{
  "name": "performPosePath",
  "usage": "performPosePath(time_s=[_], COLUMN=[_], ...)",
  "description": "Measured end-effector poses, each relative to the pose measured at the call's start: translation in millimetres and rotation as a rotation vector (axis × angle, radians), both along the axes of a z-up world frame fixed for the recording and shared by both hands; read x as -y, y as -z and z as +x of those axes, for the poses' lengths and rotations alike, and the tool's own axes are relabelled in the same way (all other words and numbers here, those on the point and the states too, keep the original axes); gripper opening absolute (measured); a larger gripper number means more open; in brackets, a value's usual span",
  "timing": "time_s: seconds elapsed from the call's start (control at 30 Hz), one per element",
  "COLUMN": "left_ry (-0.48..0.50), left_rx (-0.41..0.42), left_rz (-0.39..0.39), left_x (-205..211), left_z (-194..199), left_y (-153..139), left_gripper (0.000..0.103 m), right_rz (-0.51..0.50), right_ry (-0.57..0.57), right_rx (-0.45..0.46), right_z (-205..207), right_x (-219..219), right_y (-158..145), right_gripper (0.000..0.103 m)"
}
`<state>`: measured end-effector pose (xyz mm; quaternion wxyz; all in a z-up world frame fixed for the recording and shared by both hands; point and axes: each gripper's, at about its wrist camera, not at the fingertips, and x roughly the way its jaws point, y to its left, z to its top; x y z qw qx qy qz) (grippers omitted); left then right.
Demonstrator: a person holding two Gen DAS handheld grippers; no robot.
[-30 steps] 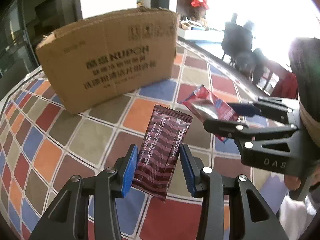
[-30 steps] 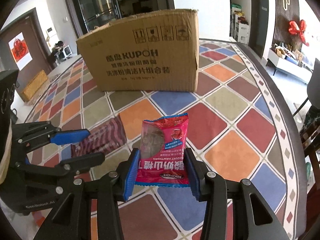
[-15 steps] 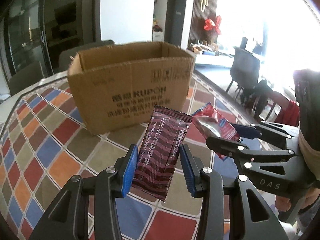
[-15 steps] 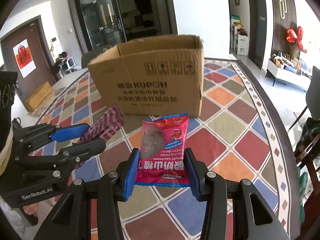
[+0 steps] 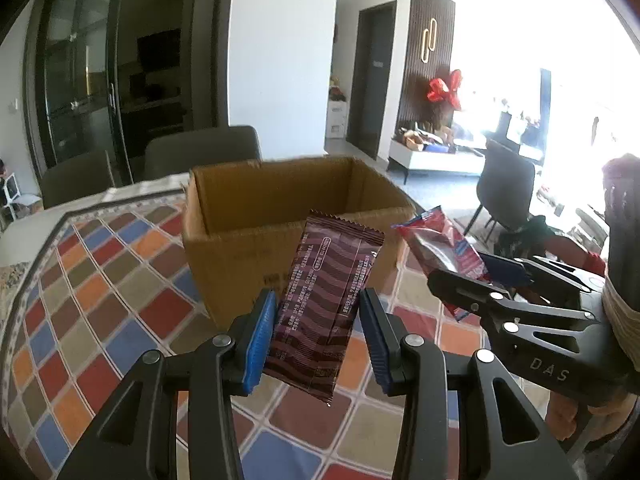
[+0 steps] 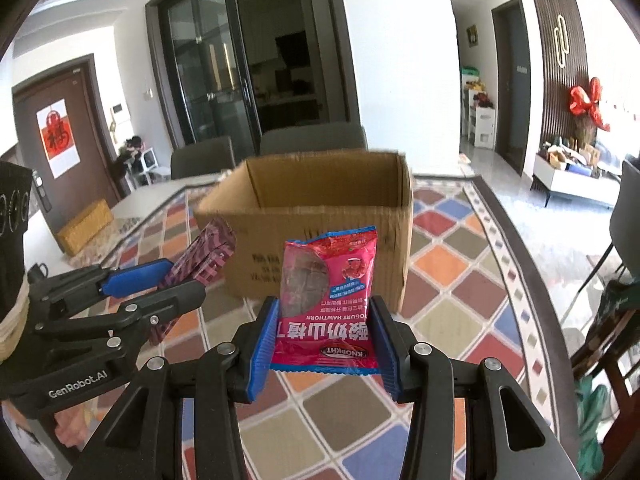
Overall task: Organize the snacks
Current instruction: 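Lift the bar and hawthorn bag and carry both over the box, then open both tools to release the bar and hawthorn bag into the box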
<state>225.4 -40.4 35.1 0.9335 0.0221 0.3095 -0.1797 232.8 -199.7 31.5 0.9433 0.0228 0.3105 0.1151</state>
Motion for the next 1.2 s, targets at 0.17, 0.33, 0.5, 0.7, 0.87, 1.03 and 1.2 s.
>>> performPosePath(time_s=[0.17, 0.33, 0.5, 0.7, 0.87, 1.03, 1.2], left_ry=[-0.016, -0.034, -0.055, -0.081, -0.092, -0.095, -0.145], left_rx=[0.031, 0.026, 0.007, -0.045, -0.106, -0.18, -0.179], left_rz=[-0.008, -0.019, -0.013, -0.007, -0.003, -0.003, 0.027], left_x=[-3, -4, -6, -10, -10, -10, -14], left_z=[16, 40, 67, 104, 132, 152, 153], left_y=[-20, -35, -45, -49, -45, -37, -35], left_gripper=[0.043, 0.043, 0.043, 0.043, 0.043, 0.044, 0.049], right_rz=[-0.008, -0.007, -0.026, -0.047, -0.039, -0.033, -0.059], right_ry=[0.001, -0.002, 0.001, -0.009, -0.019, -0.024, 0.021], right_rx=[0.053, 0.062, 0.069, 0.047, -0.002, -0.047, -0.08], right_z=[12, 37, 65, 94, 121, 144, 155], right_x=[-2, -1, -4, -11, -13, -15, -15], right_y=[-21, -39, -54, -62, -63, -58, -51], right_gripper=[0.046, 0.046, 0.046, 0.046, 0.046, 0.046, 0.064])
